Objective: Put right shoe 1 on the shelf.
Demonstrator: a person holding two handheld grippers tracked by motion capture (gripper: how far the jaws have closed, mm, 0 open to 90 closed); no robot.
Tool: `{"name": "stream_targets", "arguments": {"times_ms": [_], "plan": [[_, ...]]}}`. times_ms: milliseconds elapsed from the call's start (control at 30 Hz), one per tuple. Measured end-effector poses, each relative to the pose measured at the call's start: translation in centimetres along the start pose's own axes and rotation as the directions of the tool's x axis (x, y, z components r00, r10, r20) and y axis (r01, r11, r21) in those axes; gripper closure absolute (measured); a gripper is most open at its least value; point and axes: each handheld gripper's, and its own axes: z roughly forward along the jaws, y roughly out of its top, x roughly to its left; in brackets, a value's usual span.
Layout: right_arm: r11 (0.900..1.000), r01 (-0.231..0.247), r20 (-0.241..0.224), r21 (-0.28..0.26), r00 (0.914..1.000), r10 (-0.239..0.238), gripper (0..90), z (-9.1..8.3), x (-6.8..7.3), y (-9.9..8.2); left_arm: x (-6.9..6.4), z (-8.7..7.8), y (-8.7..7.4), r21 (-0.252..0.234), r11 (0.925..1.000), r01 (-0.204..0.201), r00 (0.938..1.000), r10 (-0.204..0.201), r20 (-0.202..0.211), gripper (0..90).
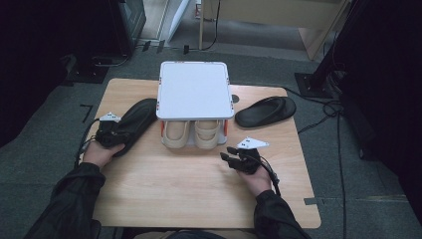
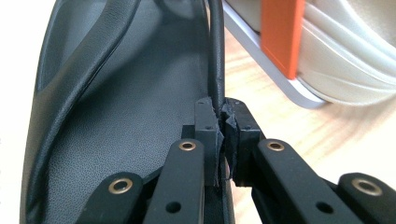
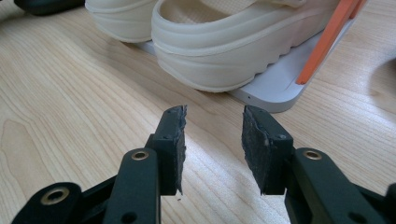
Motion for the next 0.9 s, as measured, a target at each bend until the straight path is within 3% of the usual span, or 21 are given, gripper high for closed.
{"name": "stream_targets", "arguments": {"times_ms": [367, 400, 500, 600, 767, 900], "plan": [[0.9999, 0.009, -0.003, 0.010, 1.0000, -0.009, 59.9, 0.1, 0.2, 0.0, -2.1, -1.3, -2.3, -0.015, 0.9999, 0.008, 0.9998, -0.008, 0.020, 84.3], [0.9999, 0.010, -0.003, 0.010, 0.9999, -0.010, 59.9, 0.1, 0.2, 0.0, -2.4, -1.6, -2.7, -0.018, 0.9995, 0.027, 0.9993, -0.027, 0.027, 84.3], [0.9998, 0.012, -0.004, 0.015, 0.9999, -0.012, 59.9, 0.1, 0.3, 0.0, -3.1, -1.8, -3.2, -0.018, 0.9998, -0.001, 0.9995, 0.001, 0.032, 83.5], [0.9998, 0.013, -0.004, 0.017, 0.9999, -0.013, 59.9, 0.2, 0.2, -0.1, -3.0, -1.8, -3.4, -0.022, 0.9997, 0.012, 0.9990, -0.011, 0.044, 82.7], [0.9997, 0.013, -0.004, 0.020, 0.9999, -0.013, 59.9, 0.3, 0.3, -0.1, -3.2, -2.0, -3.1, -0.004, 0.9996, -0.028, 0.9991, 0.028, 0.033, 66.6], [0.9996, 0.013, -0.003, 0.023, 0.9999, -0.013, 59.9, 0.3, 0.2, -0.1, -2.7, -3.2, -2.2, -0.005, 0.9990, -0.044, 0.9977, 0.044, 0.052, 61.4]]}}
